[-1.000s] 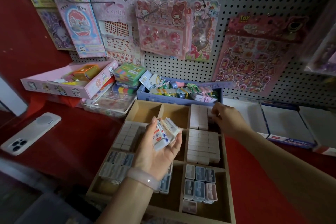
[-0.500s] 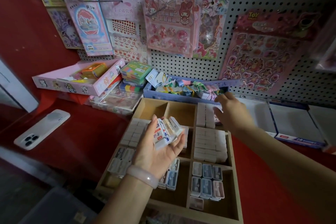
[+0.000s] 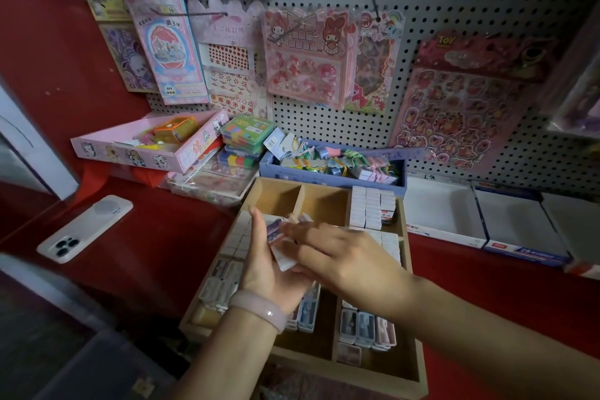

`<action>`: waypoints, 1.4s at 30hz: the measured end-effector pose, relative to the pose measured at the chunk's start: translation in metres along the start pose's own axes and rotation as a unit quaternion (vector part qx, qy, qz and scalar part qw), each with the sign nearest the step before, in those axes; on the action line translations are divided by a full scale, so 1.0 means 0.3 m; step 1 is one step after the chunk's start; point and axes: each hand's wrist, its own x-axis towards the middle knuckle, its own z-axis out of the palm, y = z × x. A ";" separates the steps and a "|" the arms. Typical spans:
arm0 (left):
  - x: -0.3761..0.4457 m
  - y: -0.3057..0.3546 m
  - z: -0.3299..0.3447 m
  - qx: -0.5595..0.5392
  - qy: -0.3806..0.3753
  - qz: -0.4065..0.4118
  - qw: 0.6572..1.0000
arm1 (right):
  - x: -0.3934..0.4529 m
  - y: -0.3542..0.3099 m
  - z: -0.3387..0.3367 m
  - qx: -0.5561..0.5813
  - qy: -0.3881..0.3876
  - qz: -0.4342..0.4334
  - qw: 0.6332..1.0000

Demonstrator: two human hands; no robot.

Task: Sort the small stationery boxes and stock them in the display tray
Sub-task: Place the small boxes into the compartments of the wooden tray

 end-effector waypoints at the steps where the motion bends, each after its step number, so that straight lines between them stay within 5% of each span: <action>1: 0.000 0.002 -0.008 -0.005 0.020 0.002 1.000 | -0.001 -0.003 0.003 0.008 -0.003 0.002 1.000; 7: 0.005 0.001 -0.021 -0.016 0.063 0.026 0.998 | 0.009 -0.009 0.022 0.071 -0.041 0.081 0.993; 11: 0.013 0.004 -0.021 -0.017 0.091 0.025 0.995 | 0.030 -0.014 0.012 0.178 0.009 0.177 0.968; 16: 0.035 -0.003 -0.008 -0.024 0.137 0.032 0.990 | 0.060 0.004 -0.006 0.140 0.045 0.233 0.961; 20: 0.040 0.005 0.020 -0.061 0.157 0.004 0.986 | 0.075 0.084 -0.059 0.289 0.134 0.335 0.886; 22: 0.043 0.009 0.018 -0.068 0.157 -0.012 0.985 | 0.037 0.200 -0.082 0.231 0.162 0.434 0.856; 26: 0.060 0.006 0.018 -0.082 0.163 -0.015 0.983 | -0.108 0.405 -0.091 0.103 0.022 0.564 0.819; 30: 0.073 -0.009 0.031 -0.089 0.177 -0.009 0.980 | -0.178 0.441 -0.045 0.066 -0.109 0.528 0.839; 35: 0.062 -0.011 0.037 -0.079 0.170 -0.010 0.982 | -0.189 0.470 -0.039 0.048 -0.092 0.502 0.858; 42: 0.057 -0.022 0.032 -0.063 0.166 -0.020 0.984 | -0.221 0.434 0.018 0.014 -0.169 0.461 0.871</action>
